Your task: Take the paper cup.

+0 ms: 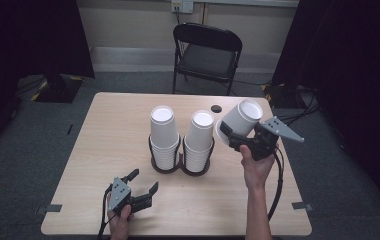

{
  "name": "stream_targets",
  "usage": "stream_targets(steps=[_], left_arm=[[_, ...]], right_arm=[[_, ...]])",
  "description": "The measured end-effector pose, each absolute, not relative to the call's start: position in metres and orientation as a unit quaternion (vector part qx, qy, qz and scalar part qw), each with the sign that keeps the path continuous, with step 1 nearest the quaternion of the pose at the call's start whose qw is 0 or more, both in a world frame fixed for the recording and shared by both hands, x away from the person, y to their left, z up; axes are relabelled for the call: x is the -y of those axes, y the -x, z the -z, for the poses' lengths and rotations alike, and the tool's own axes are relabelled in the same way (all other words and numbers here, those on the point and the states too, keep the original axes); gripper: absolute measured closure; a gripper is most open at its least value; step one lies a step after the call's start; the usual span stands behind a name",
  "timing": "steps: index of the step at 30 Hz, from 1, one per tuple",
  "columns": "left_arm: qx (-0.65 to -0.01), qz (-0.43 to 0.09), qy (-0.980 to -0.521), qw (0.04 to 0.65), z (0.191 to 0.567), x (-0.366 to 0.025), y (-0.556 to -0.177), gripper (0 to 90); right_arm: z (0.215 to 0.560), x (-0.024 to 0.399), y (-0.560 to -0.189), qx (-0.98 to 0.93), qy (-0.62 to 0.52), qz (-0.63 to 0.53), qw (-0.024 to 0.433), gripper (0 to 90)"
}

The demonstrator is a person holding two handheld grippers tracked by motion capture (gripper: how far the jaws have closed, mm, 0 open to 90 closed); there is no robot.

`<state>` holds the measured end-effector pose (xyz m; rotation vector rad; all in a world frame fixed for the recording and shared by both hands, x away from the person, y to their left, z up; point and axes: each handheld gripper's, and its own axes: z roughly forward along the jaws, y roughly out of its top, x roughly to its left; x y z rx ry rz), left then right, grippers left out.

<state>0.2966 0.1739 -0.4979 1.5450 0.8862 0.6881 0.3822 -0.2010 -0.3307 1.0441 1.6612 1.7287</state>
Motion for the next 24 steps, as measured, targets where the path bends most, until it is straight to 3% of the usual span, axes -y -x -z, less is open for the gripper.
stream_targets(steps=[24], left_arm=[[-0.394, -0.279, -0.658, 0.578, 0.498, -0.176, -0.301, 20.9]], right_arm=[[0.381, 0.201, -0.355, -0.609, -0.417, -0.643, 0.202, 14.8]])
